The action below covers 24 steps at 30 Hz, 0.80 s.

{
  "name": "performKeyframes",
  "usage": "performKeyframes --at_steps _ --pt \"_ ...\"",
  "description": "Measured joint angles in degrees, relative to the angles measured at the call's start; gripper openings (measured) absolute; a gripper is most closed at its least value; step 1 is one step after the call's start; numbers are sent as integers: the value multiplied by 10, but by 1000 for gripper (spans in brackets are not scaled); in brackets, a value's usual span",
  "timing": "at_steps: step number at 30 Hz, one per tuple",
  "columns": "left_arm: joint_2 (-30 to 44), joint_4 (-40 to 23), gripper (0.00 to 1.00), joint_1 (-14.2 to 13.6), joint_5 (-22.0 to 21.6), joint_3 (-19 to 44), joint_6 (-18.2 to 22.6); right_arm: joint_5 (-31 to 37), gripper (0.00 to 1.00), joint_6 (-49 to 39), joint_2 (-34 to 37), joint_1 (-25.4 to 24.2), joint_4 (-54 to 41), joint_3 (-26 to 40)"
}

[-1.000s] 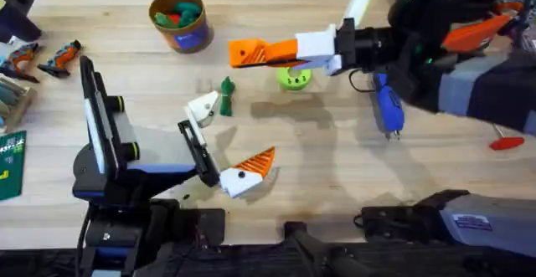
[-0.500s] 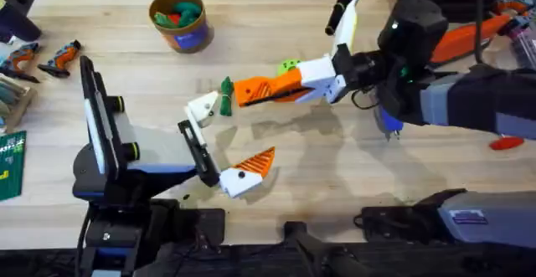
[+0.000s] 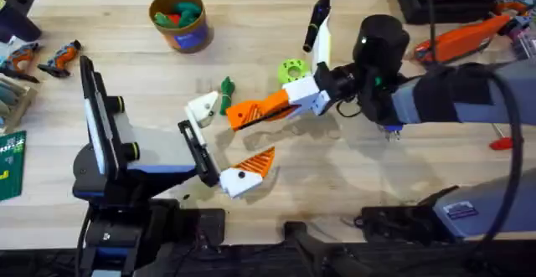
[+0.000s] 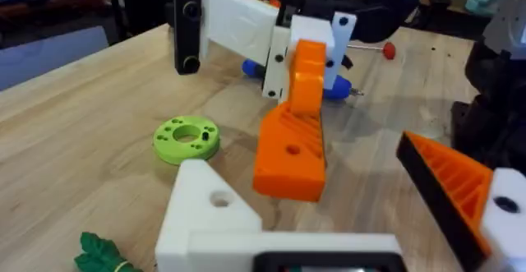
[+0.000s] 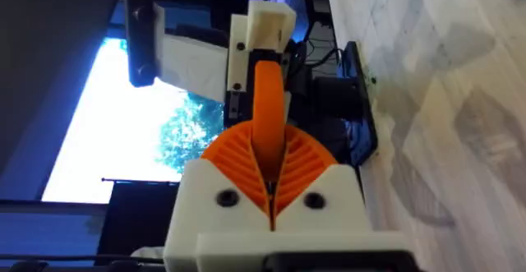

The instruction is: Pick up the gripper from the table and insert it into the empty holder that is missing its gripper. Then pick up a screw, insert it into the mounting hole, and use the screwdriver to tighten it. Finally, clean up the table by picking up the vegetable and placing it into the bucket.

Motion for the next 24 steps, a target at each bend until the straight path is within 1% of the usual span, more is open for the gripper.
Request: performKeyframes --at_steps 5,13,20,24 --pt "0 0 985 0 0 0 0 -2 12 0 29 13 0 19" --pt "0 0 985 0 0 0 0 -4 12 7 31 25 0 55" --pt "0 0 985 0 0 0 0 -4 12 22 33 26 0 60" --pt "0 0 985 0 0 0 0 -4 12 26 48 28 0 62"
